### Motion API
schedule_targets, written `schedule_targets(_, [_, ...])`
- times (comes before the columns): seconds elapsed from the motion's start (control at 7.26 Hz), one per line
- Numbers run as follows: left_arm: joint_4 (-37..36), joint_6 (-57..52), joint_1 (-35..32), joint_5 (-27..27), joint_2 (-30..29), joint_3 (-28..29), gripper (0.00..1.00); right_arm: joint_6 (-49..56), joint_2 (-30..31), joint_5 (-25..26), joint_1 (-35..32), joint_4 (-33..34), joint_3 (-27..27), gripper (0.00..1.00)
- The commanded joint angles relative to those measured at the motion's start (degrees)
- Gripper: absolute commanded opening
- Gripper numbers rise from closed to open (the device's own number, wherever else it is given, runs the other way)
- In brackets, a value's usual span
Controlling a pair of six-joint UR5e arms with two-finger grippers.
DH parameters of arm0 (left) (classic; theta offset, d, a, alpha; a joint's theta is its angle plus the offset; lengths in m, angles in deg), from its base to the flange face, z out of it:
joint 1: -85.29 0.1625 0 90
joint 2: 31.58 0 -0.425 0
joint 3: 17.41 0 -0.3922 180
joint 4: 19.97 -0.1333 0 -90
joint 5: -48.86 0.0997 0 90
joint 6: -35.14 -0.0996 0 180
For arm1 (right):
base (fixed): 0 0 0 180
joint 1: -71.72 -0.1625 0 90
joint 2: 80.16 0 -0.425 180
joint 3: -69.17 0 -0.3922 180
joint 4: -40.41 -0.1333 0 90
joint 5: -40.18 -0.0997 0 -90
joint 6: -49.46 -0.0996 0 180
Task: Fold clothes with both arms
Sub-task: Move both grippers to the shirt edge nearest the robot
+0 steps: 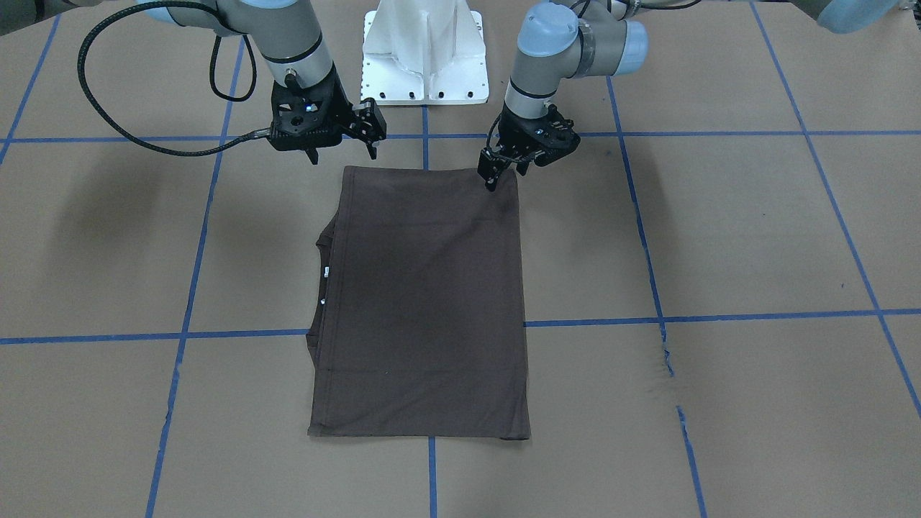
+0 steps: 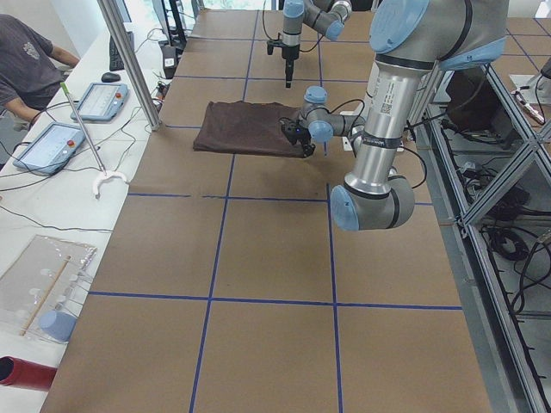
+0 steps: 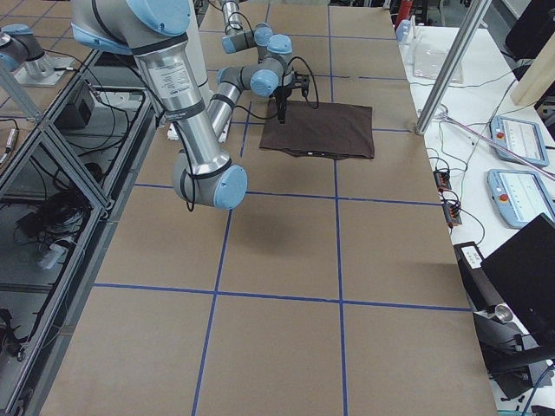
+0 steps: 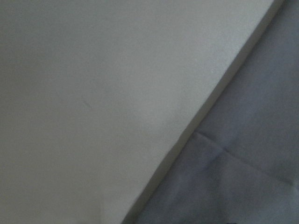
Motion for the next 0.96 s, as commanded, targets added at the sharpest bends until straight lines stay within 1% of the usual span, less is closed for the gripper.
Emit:
schedule_targets(0.0, [-0.07,0.00,-0.01,0.04,-0.03,0.05,0.60,0.00,0.00,-0.43,-0.25,0.00,0.06,1.00])
schedule_targets(0.14, [-0.07,0.00,-0.01,-0.05,-0.12,0.05,0.39,0.09,0.00,-0.43,-0.33,0.00,0.06,1.00])
schedule_targets(0.41, [-0.07,0.00,-0.01,-0.14,-0.56,-0.03,0.18,0.09,0.09,-2.00,-1.21,0.00,0.06,1.00])
schedule_targets(0.55, [-0.07,-0.17,-0.01,-0.23,-0.56,-0.30,0.01,0.09,0.18,-2.27,-1.30,0.00,0.32,1.00])
schedule_targets(0.83, [-0.24,-0.70,-0.01,-0.49,-0.65,-1.17,0.00,0.00,0.35,-2.27,-1.30,0.00,0.50,1.00])
